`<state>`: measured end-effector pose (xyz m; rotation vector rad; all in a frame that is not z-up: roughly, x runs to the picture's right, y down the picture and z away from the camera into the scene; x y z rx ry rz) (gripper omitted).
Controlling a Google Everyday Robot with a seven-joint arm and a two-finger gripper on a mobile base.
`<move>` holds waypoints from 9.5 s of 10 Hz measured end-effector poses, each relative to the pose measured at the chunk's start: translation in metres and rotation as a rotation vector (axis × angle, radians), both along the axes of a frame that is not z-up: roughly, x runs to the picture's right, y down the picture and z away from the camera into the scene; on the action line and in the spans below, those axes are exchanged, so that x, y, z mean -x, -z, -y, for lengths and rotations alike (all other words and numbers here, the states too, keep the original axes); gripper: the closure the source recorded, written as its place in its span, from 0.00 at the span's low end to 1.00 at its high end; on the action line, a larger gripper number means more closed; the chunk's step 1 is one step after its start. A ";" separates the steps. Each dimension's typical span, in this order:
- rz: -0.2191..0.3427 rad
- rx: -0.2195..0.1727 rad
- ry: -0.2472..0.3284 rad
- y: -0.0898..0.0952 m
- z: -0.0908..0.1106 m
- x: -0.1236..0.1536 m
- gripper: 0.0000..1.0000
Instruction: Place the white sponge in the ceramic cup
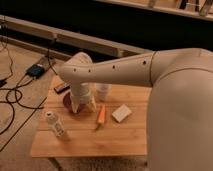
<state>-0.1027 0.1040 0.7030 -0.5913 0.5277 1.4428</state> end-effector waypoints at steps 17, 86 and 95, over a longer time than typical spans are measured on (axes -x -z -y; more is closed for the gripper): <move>-0.012 0.006 -0.006 -0.011 0.003 -0.004 0.35; -0.219 -0.402 -0.147 -0.102 0.156 -0.140 1.00; -0.157 -0.388 -0.119 -0.181 0.141 -0.125 1.00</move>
